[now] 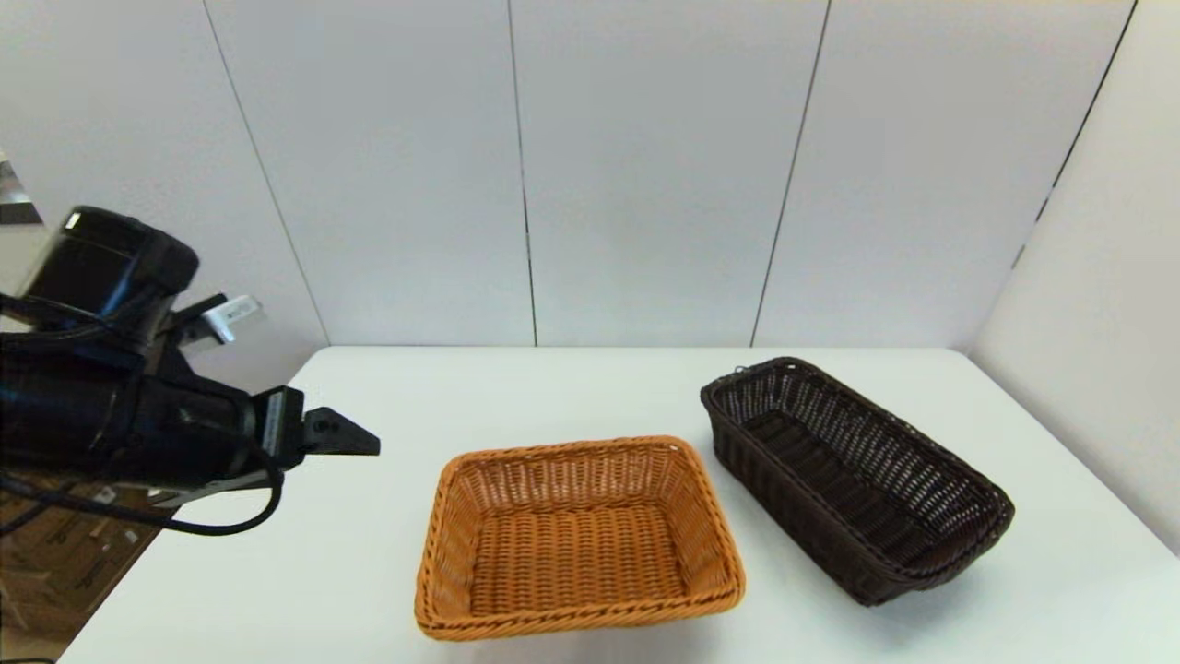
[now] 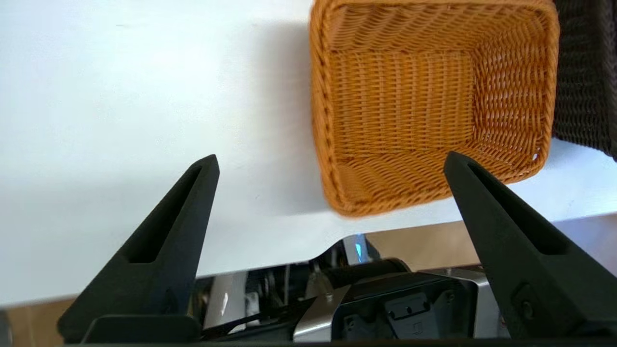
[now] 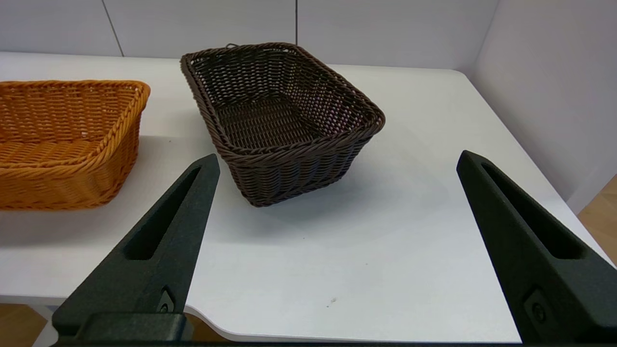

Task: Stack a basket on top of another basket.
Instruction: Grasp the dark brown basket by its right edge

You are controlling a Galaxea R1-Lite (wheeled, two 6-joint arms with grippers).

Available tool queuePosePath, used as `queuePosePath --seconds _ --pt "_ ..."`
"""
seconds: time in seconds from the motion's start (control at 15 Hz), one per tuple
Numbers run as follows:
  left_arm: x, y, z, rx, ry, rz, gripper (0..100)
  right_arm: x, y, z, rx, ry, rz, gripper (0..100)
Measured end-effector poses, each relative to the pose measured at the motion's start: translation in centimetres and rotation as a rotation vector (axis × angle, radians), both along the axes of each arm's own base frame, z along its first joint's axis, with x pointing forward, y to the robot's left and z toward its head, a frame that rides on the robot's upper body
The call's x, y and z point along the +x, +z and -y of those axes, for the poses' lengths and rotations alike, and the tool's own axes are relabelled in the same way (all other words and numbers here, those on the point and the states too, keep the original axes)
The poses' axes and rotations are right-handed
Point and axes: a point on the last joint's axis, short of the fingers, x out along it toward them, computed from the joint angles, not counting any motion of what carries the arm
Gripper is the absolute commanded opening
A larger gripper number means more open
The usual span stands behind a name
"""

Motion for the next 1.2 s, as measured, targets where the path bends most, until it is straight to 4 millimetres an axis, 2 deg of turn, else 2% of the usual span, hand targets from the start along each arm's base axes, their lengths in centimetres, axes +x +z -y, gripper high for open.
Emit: queuePosePath --seconds 0.27,0.47,0.73,0.93,1.2 --pt "-6.7 2.1 -1.8 0.060 0.082 0.140 100 0.0 0.0 0.0 0.000 0.000 0.000 100" --pt "-12.3 2.1 -3.3 0.111 0.156 0.235 100 0.0 0.0 0.0 0.000 0.000 0.000 100" --pt "-18.8 0.7 -5.1 0.151 0.235 0.341 100 0.0 0.0 0.0 0.000 0.000 0.000 100" --pt "-22.8 -0.9 -5.9 0.150 0.272 0.371 100 0.0 0.0 0.0 0.000 0.000 0.000 100" --pt "-26.3 -2.8 -6.1 0.148 0.353 0.419 100 0.0 0.0 0.0 0.000 -0.001 0.000 100"
